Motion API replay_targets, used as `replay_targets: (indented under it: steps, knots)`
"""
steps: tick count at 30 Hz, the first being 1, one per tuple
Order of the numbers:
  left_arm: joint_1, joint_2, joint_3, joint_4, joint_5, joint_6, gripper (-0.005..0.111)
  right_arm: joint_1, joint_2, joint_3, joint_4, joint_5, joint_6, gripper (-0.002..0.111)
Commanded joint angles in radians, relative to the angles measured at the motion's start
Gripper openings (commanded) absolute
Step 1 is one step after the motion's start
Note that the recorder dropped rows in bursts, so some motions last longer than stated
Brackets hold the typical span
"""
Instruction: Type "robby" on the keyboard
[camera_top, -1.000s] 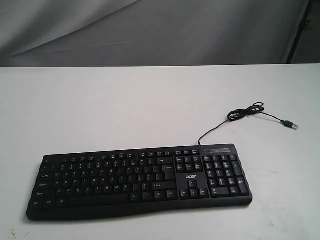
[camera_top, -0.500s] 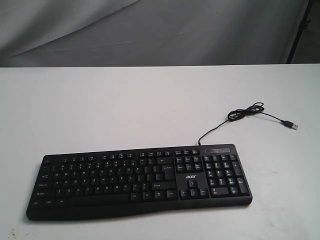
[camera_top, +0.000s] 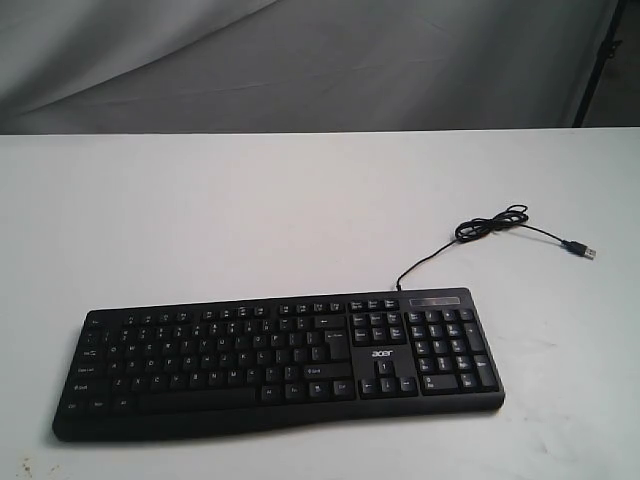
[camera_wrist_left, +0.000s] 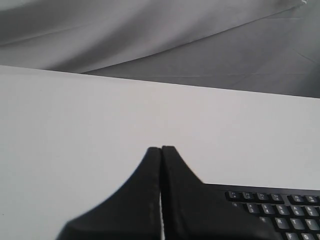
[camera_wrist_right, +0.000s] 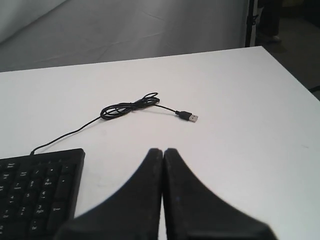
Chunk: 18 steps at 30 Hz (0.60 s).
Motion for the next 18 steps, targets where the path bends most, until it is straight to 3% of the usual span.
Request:
replay_targets:
  steps: [1, 6, 18]
  knots:
    - [-0.003, -0.004, 0.005, -0.009, -0.002, -0.002, 0.0, -0.007, -0.007, -0.12, 0.024, 0.123, 0.0, 0.0]
    - [-0.003, -0.004, 0.005, -0.009, -0.002, -0.002, 0.0, -0.007, 0.076, -0.308, -0.014, 0.16, 0.005, 0.0]
    - [-0.003, -0.004, 0.005, -0.009, -0.002, -0.002, 0.0, -0.005, 0.563, -0.723, 0.035, 0.261, 0.032, 0.0]
